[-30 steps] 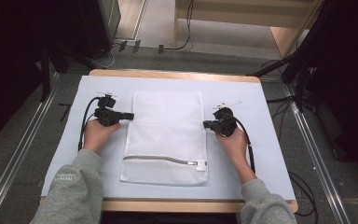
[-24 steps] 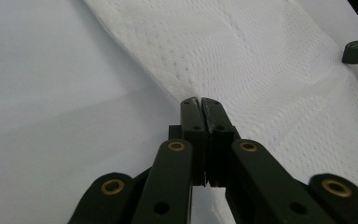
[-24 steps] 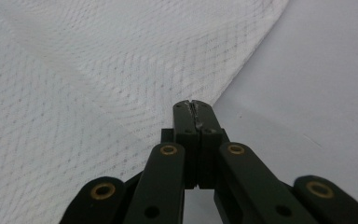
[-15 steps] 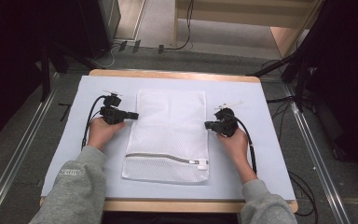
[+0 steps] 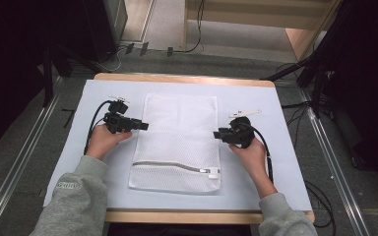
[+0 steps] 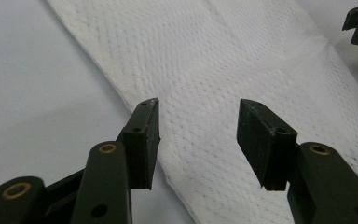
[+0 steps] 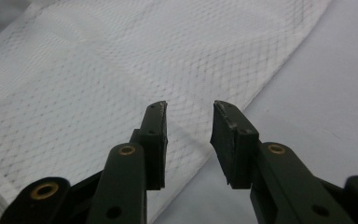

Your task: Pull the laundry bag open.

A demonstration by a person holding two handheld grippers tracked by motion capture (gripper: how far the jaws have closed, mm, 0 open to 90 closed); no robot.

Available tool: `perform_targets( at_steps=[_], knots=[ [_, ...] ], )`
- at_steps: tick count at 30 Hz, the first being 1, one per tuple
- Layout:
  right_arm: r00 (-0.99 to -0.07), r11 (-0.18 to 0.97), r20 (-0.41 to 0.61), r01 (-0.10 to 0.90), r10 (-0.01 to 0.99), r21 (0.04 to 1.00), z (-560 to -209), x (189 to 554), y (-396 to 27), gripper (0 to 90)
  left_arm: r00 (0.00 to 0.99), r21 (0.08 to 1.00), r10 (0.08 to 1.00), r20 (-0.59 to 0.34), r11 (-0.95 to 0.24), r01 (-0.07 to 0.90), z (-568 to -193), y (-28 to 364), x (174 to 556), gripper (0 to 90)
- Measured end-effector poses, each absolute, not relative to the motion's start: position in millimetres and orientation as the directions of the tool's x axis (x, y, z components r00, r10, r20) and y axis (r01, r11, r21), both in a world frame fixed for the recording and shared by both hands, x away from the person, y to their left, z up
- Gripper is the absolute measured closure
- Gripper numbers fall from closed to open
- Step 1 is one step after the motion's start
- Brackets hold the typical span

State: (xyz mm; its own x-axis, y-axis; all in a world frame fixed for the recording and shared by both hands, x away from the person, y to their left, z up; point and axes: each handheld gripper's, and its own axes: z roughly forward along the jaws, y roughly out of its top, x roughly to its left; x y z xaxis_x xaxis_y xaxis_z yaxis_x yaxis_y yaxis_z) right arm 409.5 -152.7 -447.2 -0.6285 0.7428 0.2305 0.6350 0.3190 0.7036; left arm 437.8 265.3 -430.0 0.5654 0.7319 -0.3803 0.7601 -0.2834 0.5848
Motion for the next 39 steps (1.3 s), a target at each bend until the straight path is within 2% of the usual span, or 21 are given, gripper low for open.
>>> perform_targets(
  at_steps=[13,24,28,39],
  knots=[
    [-0.674,0.326,0.243,0.601,0.698,0.73,-436,381,-154,58.7,0.6,0.612,0.706,-0.377,-0.297,0.733,-415,259,412,43.6],
    [-0.701,0.354,0.24,0.588,0.671,0.728,-437,355,-152,59.2,0.634,0.633,0.682,-0.366,-0.316,0.706,-409,252,388,40.2],
    [-0.706,0.368,0.251,0.598,0.662,0.712,-442,349,-150,61.1,0.646,0.639,0.675,-0.357,-0.328,0.696,-408,247,381,39.2],
    [-0.731,0.414,0.27,0.607,0.627,0.678,-449,332,-138,77.0,0.678,0.653,0.655,-0.334,-0.358,0.667,-406,237,366,40.8]
  ],
)
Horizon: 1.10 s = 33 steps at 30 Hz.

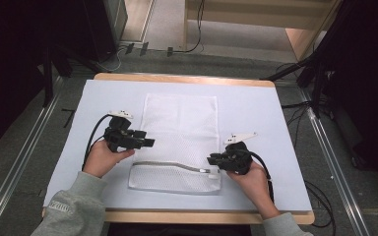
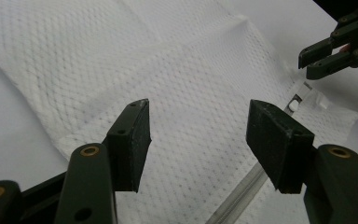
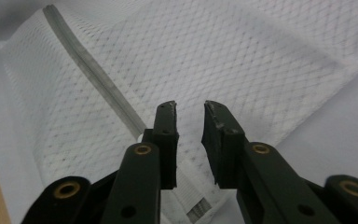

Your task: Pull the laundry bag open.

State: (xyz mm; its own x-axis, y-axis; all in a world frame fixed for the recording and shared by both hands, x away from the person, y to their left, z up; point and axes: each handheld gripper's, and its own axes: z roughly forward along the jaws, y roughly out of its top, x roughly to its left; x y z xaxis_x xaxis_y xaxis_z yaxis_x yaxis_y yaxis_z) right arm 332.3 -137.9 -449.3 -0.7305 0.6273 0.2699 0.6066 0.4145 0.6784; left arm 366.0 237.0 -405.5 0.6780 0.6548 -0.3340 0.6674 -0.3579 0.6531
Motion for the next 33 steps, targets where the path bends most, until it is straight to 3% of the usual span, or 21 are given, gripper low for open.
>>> perform_targets(
  at_steps=[9,25,33],
  knots=[
    [-0.732,0.439,0.276,0.619,0.623,0.651,-450,316,-141,89.3,0.709,0.665,0.621,-0.334,-0.378,0.644,-404,219,360,41.6],
    [-0.714,0.46,0.28,0.65,0.641,0.605,-464,313,-152,90.0,0.749,0.672,0.558,-0.358,-0.403,0.621,-406,181,357,41.2],
    [-0.743,0.486,0.252,0.616,0.62,0.62,-469,313,-151,90.0,0.775,0.668,0.523,-0.354,-0.439,0.601,-410,164,352,40.8]
  ],
)
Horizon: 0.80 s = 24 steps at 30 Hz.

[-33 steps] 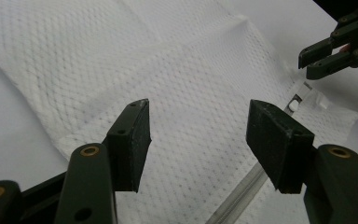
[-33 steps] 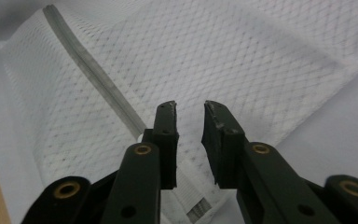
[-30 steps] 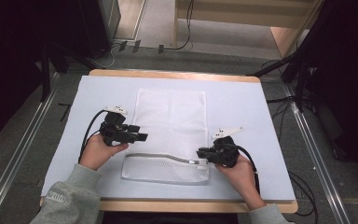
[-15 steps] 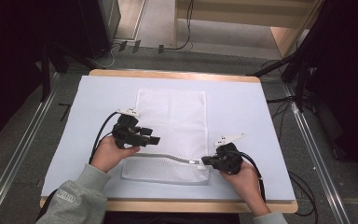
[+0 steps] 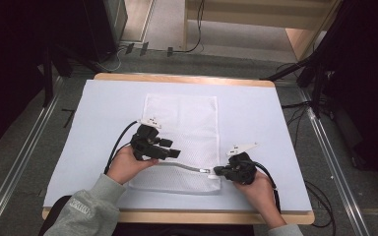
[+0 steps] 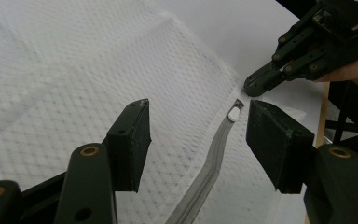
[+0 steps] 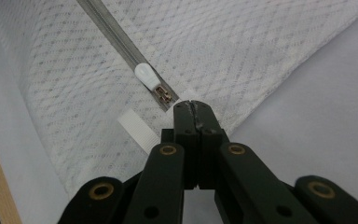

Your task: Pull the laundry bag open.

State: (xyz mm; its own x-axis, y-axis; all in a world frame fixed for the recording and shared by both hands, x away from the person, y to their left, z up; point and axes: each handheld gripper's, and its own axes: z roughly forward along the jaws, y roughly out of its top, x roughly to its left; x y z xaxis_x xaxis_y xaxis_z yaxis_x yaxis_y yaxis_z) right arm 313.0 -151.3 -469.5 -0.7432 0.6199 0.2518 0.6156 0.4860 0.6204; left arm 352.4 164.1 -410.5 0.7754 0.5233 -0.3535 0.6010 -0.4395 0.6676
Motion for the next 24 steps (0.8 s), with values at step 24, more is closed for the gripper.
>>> perform_targets(
  at_steps=[24],
  knots=[
    [-0.769,0.487,0.249,0.584,0.589,0.65,-473,312,-155,90.0,0.814,0.622,0.469,-0.342,-0.537,0.57,-436,114,340,63.4]
  ],
)
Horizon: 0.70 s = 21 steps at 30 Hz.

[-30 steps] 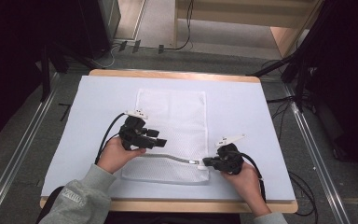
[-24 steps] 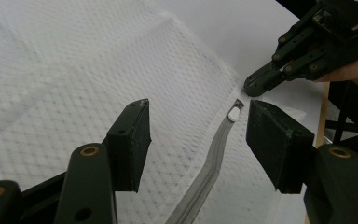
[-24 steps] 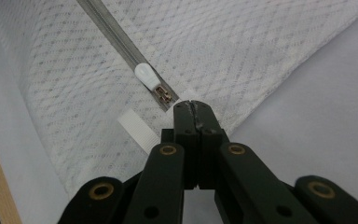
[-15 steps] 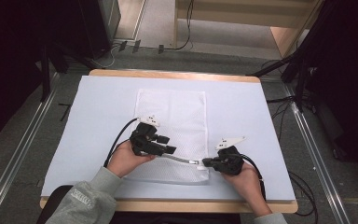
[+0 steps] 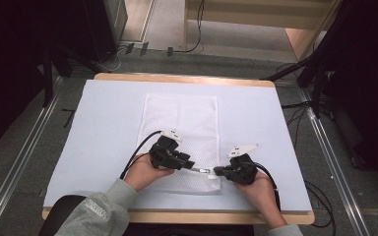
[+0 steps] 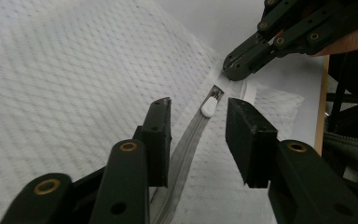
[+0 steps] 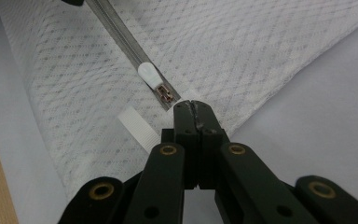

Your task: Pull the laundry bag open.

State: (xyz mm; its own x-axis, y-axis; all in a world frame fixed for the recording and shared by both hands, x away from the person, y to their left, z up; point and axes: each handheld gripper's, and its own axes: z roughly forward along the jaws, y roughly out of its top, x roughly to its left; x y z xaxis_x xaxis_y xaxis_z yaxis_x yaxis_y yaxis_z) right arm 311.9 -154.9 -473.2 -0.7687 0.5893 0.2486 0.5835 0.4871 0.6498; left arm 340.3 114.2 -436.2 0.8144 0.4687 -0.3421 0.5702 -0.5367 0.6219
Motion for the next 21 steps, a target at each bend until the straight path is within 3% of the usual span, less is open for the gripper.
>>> perform_targets(
  at_steps=[11,21],
  knots=[
    [-0.765,0.487,0.245,0.586,0.596,0.647,-473,311,-154,90.0,0.812,0.598,0.446,-0.377,-0.552,0.581,-447,91,343,80.6],
    [-0.762,0.486,0.239,0.587,0.602,0.648,-472,311,-154,90.0,0.808,0.563,0.455,-0.376,-0.58,0.589,-462,78,345,82.2]
  ],
)
